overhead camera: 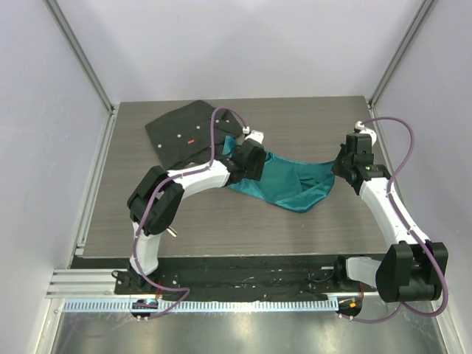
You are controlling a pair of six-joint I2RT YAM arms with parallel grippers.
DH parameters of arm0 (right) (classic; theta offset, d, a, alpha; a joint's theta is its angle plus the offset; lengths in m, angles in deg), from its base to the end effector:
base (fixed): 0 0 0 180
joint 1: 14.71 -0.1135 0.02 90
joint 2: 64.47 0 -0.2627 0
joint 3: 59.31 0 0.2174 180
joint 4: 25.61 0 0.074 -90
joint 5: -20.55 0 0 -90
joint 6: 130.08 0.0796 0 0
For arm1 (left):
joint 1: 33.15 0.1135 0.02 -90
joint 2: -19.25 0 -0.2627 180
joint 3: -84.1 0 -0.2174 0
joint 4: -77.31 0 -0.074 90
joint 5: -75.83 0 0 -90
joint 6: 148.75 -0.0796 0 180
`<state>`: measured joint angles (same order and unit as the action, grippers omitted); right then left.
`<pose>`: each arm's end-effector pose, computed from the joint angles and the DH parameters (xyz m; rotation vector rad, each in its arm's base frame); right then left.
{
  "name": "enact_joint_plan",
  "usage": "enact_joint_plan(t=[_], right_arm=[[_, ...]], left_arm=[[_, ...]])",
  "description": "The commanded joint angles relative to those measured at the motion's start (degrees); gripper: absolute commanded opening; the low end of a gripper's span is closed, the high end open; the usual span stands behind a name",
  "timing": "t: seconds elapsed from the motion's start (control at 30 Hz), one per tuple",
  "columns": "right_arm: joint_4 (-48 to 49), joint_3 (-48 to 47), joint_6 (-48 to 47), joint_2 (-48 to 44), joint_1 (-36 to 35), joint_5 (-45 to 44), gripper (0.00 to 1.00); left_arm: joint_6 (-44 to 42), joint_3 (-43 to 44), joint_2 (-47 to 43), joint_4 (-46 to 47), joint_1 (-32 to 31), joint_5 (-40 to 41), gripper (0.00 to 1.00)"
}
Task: Fold the napkin, place the utensils inside, and roll it up
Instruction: Flatten the napkin out
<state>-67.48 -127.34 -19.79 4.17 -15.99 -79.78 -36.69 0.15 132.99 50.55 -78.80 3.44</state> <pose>0.2543 -0.0086 0.2530 0.4692 2.2491 -0.0147 0.3247 -0.2977 0.1830 0.3250 2.2909 -0.2430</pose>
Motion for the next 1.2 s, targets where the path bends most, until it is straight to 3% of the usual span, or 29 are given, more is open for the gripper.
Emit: enact_joint_plan(t=[0.0,0.47,1.0,1.17], right_arm=[[2.1,-1.3,0.4,-0.1,0.1,0.6,0.01],[2.1,-1.0,0.2,-0.1,0.1,1.1,0.01],[2.1,-1.0,0.2,0.4,0.1,1.3,0.01],[2.1,-0.9,0.1,0.7,0.1,1.1,0.01]], left_arm=[[0.7,0.3,0.8,1.8,1.4,-1.6,0.62],[0.7,-0.7,3.2,5.7,3.2,-7.1,0.50],[1.8,-0.3,6.1,6.6,3.9,-9.8,0.45],[2.2,-0.4,5.9,7.1,3.9,-10.0,0.34]])
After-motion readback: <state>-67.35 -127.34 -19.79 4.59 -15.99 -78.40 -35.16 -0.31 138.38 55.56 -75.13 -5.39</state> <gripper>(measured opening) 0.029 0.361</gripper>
